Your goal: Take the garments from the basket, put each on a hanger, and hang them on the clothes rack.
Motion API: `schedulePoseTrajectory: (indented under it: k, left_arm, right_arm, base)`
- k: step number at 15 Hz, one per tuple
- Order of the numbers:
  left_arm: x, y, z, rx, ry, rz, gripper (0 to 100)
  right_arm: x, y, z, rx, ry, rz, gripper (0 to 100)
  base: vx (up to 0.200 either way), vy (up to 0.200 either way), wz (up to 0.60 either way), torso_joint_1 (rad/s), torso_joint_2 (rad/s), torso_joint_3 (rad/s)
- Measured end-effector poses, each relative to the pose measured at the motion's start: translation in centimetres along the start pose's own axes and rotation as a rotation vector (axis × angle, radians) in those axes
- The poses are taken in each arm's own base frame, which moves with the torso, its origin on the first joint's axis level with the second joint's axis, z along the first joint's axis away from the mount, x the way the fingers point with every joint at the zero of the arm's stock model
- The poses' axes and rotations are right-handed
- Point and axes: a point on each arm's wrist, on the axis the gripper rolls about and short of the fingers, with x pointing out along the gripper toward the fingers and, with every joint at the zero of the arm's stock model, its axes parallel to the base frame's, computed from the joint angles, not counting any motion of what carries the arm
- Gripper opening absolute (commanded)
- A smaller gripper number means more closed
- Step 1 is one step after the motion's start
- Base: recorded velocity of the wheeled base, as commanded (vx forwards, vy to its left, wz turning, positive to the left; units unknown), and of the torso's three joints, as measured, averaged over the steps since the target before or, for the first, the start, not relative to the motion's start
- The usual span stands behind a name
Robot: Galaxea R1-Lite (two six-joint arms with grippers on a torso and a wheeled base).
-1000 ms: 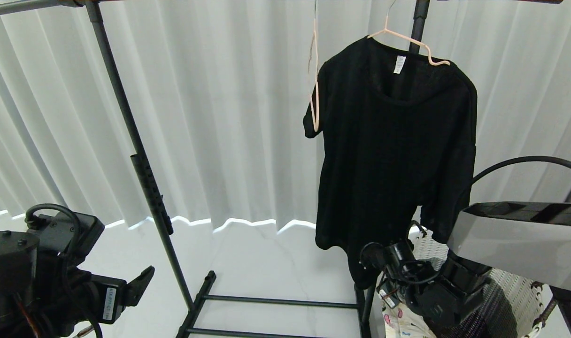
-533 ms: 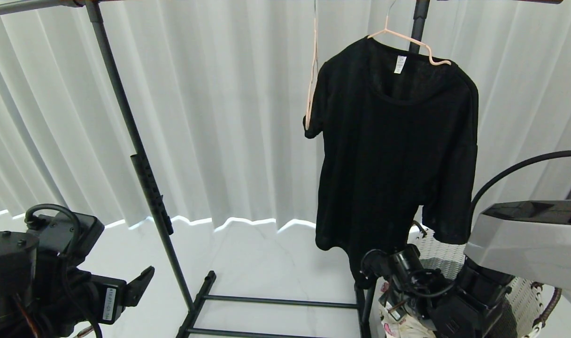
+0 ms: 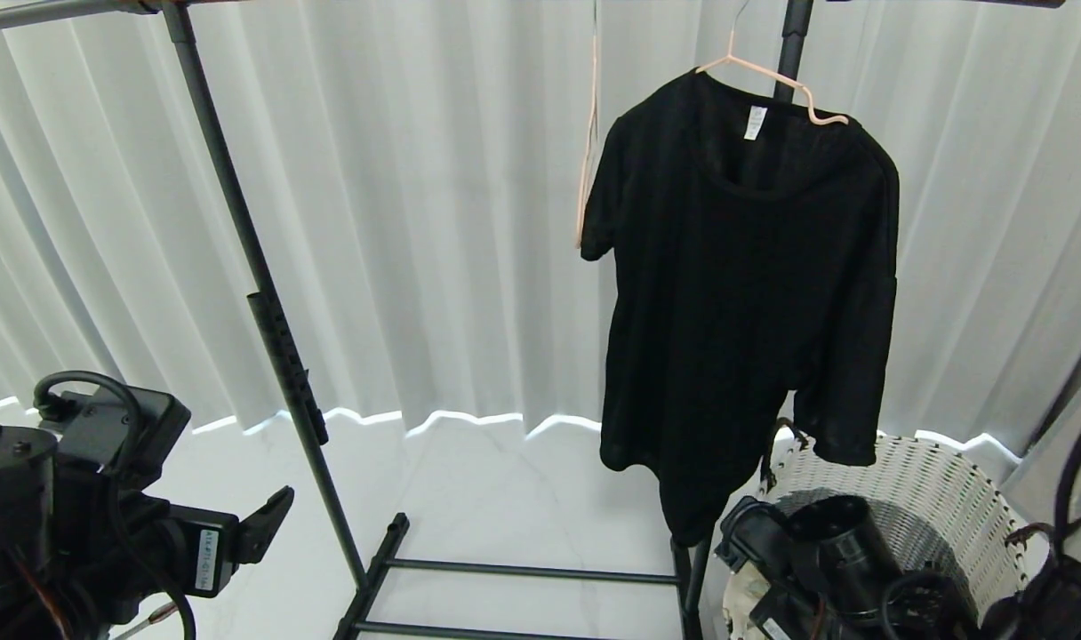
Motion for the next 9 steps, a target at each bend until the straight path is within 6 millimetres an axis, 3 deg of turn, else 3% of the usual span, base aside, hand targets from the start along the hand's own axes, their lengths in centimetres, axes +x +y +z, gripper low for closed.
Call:
schedulePoseTrajectory:
  k: [3, 6, 9]
  left_arm:
    - [-0.1, -0.1, 0.0, 0.010, -0.003, -0.004, 100]
    - [-0.2, -0.4, 0.1, 0.027, -0.013, -0.021, 100]
    - [-0.4, -0.9, 0.3, 0.036, -0.043, -0.050, 100]
  right_arm:
    - [-2.3, -1.6, 0.9, 0.047, -0.087, -0.030, 0]
    - [-3.3, -3.9, 2.6, 0.119, -0.156, -0.091, 0]
    - [-3.8, -6.0, 5.7, 0.161, -0.191, -0.127, 0]
  base:
    - [0.000, 0.000, 0.00, 0.000, 0.00, 0.000]
    - [0.000, 0.000, 0.00, 0.000, 0.00, 0.000]
    - [-0.200, 0.000, 0.00, 0.006, 0.01, 0.001]
